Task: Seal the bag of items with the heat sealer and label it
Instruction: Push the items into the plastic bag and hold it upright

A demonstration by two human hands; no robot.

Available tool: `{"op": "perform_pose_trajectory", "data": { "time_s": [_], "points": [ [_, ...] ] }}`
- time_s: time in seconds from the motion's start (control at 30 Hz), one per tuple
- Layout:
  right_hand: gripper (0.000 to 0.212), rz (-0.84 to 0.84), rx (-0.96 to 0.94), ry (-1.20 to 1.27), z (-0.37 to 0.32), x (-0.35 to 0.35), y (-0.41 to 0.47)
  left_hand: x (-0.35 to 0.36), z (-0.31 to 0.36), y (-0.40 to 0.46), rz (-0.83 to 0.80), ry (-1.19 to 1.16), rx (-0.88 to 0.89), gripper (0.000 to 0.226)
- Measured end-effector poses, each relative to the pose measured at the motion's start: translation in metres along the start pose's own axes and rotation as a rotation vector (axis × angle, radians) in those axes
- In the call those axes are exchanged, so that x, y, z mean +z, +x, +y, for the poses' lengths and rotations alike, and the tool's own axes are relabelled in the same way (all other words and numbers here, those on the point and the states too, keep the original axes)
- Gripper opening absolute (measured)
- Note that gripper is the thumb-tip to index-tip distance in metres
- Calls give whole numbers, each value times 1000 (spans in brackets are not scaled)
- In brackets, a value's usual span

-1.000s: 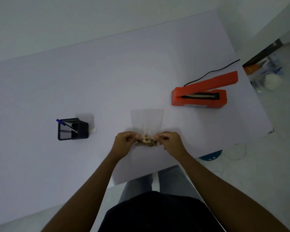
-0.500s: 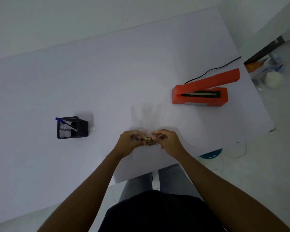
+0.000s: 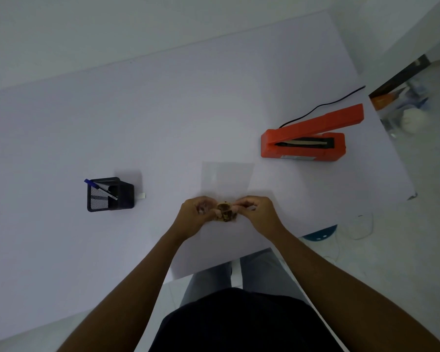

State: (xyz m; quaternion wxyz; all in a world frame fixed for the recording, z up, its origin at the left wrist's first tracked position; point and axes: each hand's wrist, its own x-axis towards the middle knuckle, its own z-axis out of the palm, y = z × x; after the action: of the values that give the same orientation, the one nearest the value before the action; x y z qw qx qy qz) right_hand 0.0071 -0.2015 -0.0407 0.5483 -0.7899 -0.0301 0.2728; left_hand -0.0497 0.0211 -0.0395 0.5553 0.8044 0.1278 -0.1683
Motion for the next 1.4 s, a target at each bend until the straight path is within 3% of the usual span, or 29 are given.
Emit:
{"op": "perform_pose_trajectory", "data": {
  "time_s": [0.4, 0.67, 0.8, 0.93, 1.13, 1.23, 1.3, 1.4],
  "points": [
    [16, 12, 18, 24, -3, -6, -3, -10, 3, -9, 61, -94, 20, 15],
    [11, -60, 93, -23, -8, -13, 0, -13, -5, -10, 47, -190, -81, 14],
    [12, -65, 156, -30, -4, -19, 2, -8, -5, -9, -3, -119, -108, 17],
    [15, -39, 223, -49, 4, -12, -3, 0, -10, -9, 120, 33, -152, 15],
    [20, 13, 320, -156, 6, -1, -4, 14, -9, -17, 226, 328, -307, 31],
    [33, 28, 363, -198, 3, 3, -5, 20, -4, -17, 276, 405, -332, 40],
    [30, 29, 411, -194, 3, 4, -6, 24, -4, -15, 299, 450, -332, 41],
    [33, 46, 464, -199, 0, 5, -8, 30, -2, -13, 306, 563, -315, 34]
  ]
}}
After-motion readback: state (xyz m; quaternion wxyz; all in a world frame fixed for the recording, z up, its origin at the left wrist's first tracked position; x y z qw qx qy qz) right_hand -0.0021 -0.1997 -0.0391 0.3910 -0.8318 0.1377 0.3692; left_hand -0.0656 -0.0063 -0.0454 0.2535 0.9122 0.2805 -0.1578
